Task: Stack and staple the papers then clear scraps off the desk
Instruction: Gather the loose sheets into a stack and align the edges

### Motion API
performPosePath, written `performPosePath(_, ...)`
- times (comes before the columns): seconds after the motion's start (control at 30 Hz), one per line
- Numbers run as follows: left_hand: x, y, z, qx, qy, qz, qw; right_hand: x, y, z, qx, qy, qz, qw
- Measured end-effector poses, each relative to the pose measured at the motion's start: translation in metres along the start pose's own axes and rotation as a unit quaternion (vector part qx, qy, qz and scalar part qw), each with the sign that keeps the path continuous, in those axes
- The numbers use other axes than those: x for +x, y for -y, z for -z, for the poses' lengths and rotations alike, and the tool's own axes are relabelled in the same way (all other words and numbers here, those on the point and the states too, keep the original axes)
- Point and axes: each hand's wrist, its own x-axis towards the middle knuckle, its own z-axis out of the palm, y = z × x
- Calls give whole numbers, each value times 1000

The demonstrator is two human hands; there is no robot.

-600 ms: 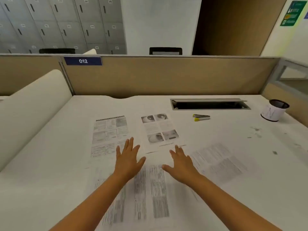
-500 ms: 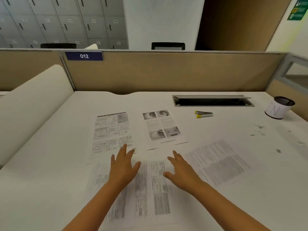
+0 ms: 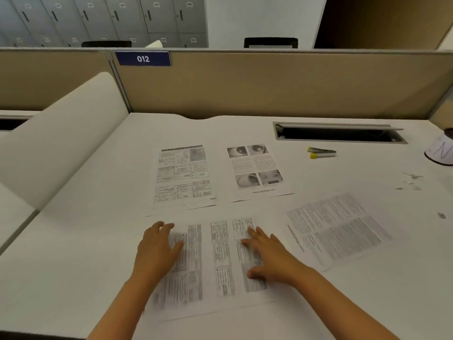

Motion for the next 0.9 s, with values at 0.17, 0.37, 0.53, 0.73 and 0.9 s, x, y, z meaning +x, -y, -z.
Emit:
performPosePath(0.17,15,-30,-6,67,88,-91,990,9,-3,9,9,19,11,1000)
performPosePath(0.37,36,-60,-15,121,137,-130,975,12,-2,11,6,22,13,1000)
performPosePath(0.53,45,-73,-20,160,149,-135,966,13,1,14,15,22,10,1000)
performPosePath(0.73,54,-75,-22,146,174,-106,968,14,5,14,-10,15,5,1000)
performPosePath(0.9,62,-81,-19,150,168,-103,969,9,2,16,31,-12,-23,999)
